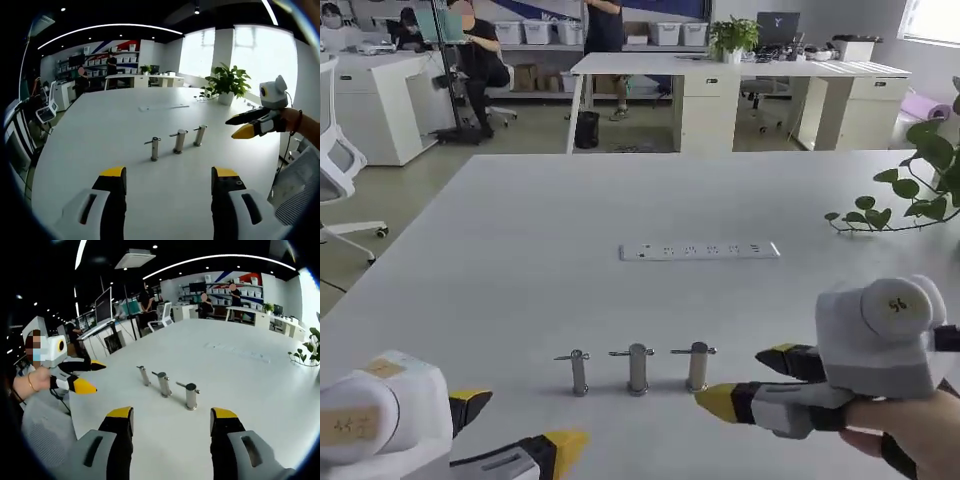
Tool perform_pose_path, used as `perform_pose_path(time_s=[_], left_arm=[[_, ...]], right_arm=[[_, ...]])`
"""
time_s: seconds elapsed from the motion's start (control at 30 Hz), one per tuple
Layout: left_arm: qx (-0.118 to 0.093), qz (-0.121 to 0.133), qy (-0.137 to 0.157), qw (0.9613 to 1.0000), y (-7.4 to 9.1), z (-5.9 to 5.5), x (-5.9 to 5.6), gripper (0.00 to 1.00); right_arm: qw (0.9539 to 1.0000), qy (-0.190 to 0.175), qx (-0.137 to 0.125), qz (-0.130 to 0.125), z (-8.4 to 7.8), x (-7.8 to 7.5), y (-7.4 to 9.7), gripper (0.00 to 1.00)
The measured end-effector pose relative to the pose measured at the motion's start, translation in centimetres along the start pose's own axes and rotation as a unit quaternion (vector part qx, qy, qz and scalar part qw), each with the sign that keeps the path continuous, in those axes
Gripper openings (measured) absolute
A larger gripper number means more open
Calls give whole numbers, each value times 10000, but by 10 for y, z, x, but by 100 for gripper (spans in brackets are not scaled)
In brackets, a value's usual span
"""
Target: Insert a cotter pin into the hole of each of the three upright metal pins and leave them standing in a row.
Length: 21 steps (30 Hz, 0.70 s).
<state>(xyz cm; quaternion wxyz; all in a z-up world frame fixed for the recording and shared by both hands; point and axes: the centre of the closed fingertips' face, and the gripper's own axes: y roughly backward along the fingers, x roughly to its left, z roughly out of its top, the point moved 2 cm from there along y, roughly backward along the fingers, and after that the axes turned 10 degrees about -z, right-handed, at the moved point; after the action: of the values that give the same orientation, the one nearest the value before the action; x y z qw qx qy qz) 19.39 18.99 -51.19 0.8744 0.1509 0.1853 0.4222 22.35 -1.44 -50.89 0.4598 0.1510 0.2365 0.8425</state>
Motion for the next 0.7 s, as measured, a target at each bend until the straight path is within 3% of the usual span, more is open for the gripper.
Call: perform_pose_path(time_s=[0.27, 0.57, 0.7], left_arm=[[-185, 133, 36, 9997, 5, 4, -3, 79], [-201, 138, -2, 9997, 5, 7, -9, 93], [-225, 219, -69, 9995, 7, 10, -7, 99]], right_arm=[[9990, 134, -308, -295, -7, 10, 16, 69], [9985, 314, -211, -390, -21, 21, 15, 73], [9985, 305, -95, -451, -30, 22, 15, 76]])
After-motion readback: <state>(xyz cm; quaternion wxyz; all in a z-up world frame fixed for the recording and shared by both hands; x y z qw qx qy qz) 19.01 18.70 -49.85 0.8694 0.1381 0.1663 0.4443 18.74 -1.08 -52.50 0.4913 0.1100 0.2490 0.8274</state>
